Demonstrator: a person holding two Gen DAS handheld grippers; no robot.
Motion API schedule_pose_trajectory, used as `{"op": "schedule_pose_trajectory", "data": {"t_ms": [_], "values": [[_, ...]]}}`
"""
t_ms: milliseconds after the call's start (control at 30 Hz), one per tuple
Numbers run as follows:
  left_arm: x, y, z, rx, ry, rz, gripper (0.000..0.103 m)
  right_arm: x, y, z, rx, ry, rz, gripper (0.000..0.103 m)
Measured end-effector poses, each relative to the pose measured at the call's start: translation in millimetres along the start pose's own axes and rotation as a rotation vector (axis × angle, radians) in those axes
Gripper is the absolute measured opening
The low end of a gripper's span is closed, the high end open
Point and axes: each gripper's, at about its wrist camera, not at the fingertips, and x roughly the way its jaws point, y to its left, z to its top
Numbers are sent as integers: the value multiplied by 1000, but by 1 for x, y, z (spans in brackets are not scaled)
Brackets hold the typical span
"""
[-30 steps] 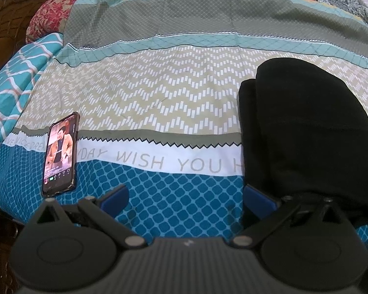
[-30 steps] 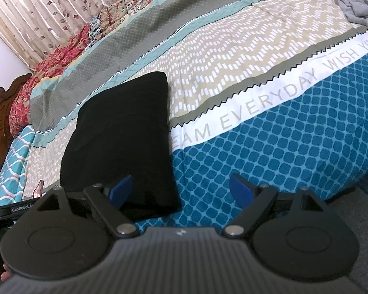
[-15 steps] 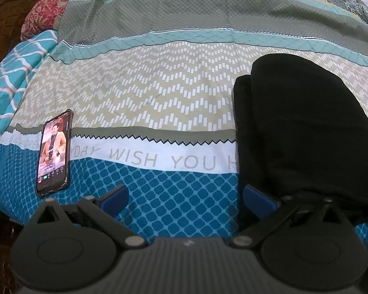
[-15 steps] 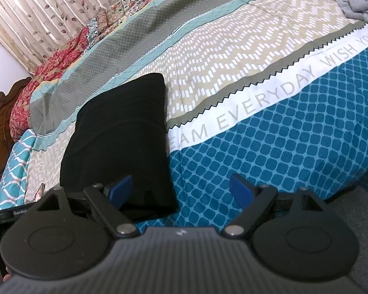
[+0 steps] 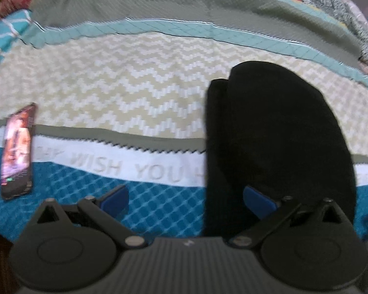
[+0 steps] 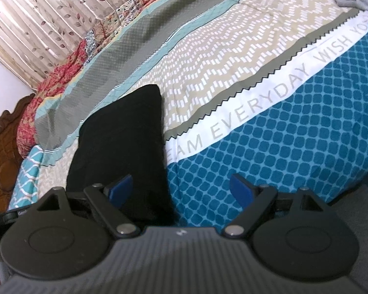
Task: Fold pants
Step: 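Grasp the folded pants stack with both tools and lift it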
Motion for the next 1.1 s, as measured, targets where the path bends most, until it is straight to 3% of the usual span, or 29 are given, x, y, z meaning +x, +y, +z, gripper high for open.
{"op": "schedule_pose_trajectory", "data": {"t_ms": [167,433,700,767,900,933,1033,1100], "values": [[10,11,7,-66,29,-111,103,5,2,4,-8,15,46,88],[7,34,18,-125,-16,-171,103,19,-3,16,22,45,75,88],[43,40,15,-226,98,-353,103,40,-4,24,47,103,124,89],[49,42,9,-255,110,-364,103,44,-3,24,46,114,128,89],[48,38,2,-203,98,-350,103,47,3,24,23,125,135,90],[46,39,2,-211,99,-374,103,48,4,24,21,127,138,90],[47,59,1,-329,119,-551,103,49,6,22,21,128,135,90],[47,68,2,-386,108,-600,103,48,5,21,25,126,136,90]]}}
